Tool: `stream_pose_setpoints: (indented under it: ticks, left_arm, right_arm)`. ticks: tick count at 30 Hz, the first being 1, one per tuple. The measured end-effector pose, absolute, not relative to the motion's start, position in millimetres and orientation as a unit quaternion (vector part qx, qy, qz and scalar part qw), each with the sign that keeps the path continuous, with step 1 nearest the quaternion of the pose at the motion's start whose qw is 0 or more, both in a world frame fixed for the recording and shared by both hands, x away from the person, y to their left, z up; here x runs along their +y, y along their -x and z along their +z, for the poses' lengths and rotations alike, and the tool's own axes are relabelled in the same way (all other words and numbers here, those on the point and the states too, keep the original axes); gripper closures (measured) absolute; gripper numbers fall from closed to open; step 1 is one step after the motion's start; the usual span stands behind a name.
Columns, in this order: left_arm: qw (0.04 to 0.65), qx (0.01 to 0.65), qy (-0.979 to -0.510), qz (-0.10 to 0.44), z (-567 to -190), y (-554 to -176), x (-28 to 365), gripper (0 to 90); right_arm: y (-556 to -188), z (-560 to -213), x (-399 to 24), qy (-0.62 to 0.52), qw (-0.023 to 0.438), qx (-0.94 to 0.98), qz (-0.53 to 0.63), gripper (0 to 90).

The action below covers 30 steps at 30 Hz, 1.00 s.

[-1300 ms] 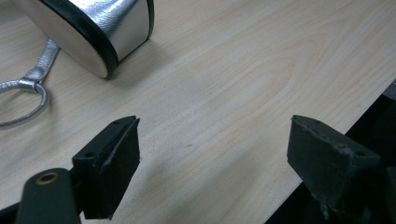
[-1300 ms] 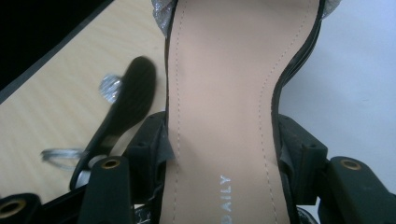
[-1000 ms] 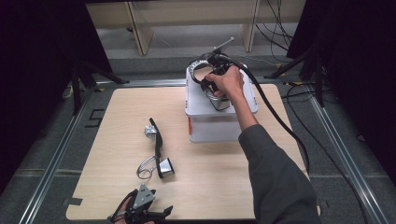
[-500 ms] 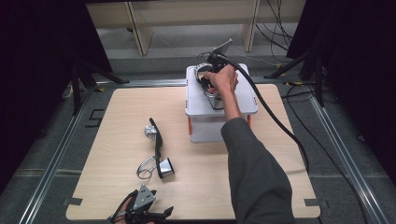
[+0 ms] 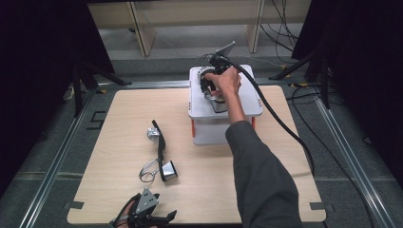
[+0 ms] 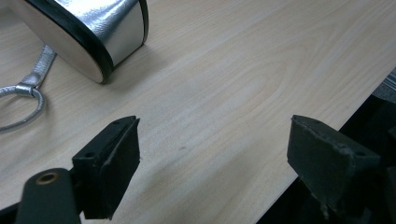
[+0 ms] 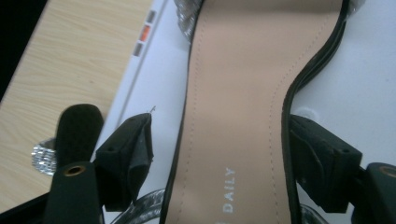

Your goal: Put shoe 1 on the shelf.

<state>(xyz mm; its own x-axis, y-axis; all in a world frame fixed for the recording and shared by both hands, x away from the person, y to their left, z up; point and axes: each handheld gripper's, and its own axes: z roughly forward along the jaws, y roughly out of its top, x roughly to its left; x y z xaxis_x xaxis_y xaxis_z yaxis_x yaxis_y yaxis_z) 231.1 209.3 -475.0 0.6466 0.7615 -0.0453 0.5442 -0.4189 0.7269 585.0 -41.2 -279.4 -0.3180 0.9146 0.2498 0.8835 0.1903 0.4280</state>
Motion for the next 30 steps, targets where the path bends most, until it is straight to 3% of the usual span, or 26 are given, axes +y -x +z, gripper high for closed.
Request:
stream_pose_setpoints:
  ticks: [10, 12, 20, 21, 22, 30]
  left_arm:
    - [0.376, 0.404, -0.821, 0.144, -477, -231, 208, 16.5]
    - [0.355, 0.39, -0.837, 0.147, -475, -232, 211, 16.5]
    - [0.368, 0.406, -0.823, 0.151, -478, -234, 209, 16.5]
    - [0.379, 0.413, -0.816, 0.144, -478, -233, 207, 16.5]
    - [0.35, 0.391, -0.839, 0.145, -476, -234, 212, 16.5]
    - [0.354, 0.4, -0.832, 0.149, -477, -234, 211, 16.5]
  right_arm:
    - [-562, -236, -87, -0.508, 0.055, 0.79, 0.338, 27.9]
    - [-556, -232, -100, -0.509, 0.059, 0.787, 0.345, 29.3]
    - [-548, -253, -150, -0.518, 0.07, 0.787, 0.327, 29.9]
    - [-547, -257, -151, -0.521, 0.067, 0.788, 0.322, 29.9]
    - [-545, -265, -151, -0.514, 0.072, 0.798, 0.308, 29.8]
    - [-538, -285, -133, -0.496, 0.061, 0.816, 0.291, 32.0]
